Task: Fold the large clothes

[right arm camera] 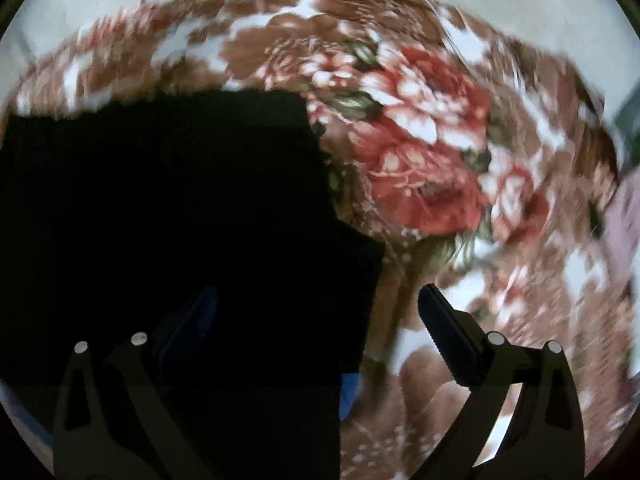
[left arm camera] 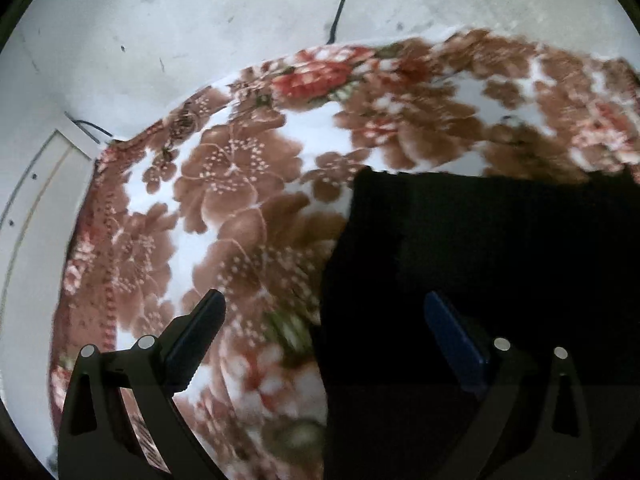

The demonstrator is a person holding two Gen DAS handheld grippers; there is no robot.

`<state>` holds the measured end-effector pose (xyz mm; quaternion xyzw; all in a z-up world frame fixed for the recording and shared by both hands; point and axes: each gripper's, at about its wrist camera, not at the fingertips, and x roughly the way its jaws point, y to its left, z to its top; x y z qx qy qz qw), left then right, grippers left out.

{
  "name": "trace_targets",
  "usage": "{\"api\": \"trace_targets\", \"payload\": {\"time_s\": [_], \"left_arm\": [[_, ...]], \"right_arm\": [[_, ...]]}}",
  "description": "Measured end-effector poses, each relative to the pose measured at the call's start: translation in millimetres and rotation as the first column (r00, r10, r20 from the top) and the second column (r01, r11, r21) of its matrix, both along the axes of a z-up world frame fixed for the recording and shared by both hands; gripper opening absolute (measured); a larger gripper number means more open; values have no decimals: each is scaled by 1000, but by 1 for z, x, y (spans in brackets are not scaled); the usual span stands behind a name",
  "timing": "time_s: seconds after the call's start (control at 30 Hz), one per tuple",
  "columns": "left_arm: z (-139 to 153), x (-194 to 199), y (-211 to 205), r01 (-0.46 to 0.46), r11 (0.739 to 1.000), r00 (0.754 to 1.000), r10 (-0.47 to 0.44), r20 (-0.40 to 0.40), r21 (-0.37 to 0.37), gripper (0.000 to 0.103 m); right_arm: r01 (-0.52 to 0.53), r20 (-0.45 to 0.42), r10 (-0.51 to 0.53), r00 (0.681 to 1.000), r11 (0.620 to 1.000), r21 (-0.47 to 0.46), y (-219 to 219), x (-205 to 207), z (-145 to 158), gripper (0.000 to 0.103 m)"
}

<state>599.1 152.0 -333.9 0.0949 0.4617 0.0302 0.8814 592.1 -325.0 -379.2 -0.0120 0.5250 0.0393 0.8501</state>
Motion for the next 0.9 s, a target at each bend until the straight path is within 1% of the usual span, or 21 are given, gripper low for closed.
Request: {"api": "trace_targets", "payload": {"time_s": [0.03,0.07,0.17,0.23,0.33,0.37,0.4,0.43,0.47,0.5,0.53,0.57,0.63,0.7,0.73,0.77,0.8,0.83,0.87,0.9], "left_arm": [[1,-1,2,5,1000,1000,-5,-13,-31,98],[1,1,3,11,999,1000,-12,-24,-46,98],[-5,22,6,12,998,999,-14,-38,-65,98],[-10,38,9,2,993,999,-9,-54,-118,98],[-24,57,12,-5,990,996,-7,-83,-140,97],[-28,61,13,-5,988,996,-10,-94,-156,96],[-34,66,14,-2,982,993,-19,-113,-187,95],[-39,69,14,6,976,992,-33,-124,-219,75],[-47,73,13,25,965,984,-69,-162,-260,40],[-54,74,8,42,967,978,-92,-189,-250,26],[-54,70,1,71,975,978,-109,-176,-209,17],[-53,67,-4,91,976,978,-125,-166,-196,13],[-44,61,-7,100,979,983,-125,-134,-176,11],[-21,54,-1,80,975,992,-97,-74,-207,11],[-14,52,3,70,970,994,-87,-67,-233,11],[-13,52,3,67,973,993,-86,-80,-222,11],[-19,54,2,69,978,991,-90,-103,-197,12],[-31,59,1,60,983,986,-86,-146,-175,13],[-48,65,0,37,990,980,-63,-189,-136,14],[-62,69,-3,26,992,975,-52,-218,-121,15]], "right_arm": [[2,4,-2,1000,1000,20,-2,6,3,98],[1,14,-1,1000,1000,23,-3,17,9,98],[-39,0,39,999,999,38,5,52,15,98],[-53,-8,54,999,999,11,11,74,14,98],[-57,-21,57,998,998,5,11,104,4,98],[-52,-44,53,998,999,9,10,112,-4,98],[-53,-82,55,995,998,34,8,119,-15,98],[-54,-99,59,993,997,55,7,122,-21,94],[-65,-102,75,992,993,97,5,123,-26,88],[-66,-104,80,991,990,125,3,123,-28,72],[-64,-106,82,991,984,167,-1,121,-28,58],[-66,-105,88,991,979,195,-2,118,-26,49],[-79,-80,95,992,979,187,-3,111,-12,37],[-89,-41,98,994,979,181,-6,106,8,35],[-96,-21,101,995,979,182,-8,105,17,35],[-103,-3,104,995,981,163,-8,107,19,35],[-95,-12,98,995,984,153,-7,110,14,35],[-77,-38,83,996,988,136,-4,115,2,35],[-62,-60,67,996,994,89,0,119,-11,34],[-53,-72,58,996,996,69,-1,119,-22,34]]}}
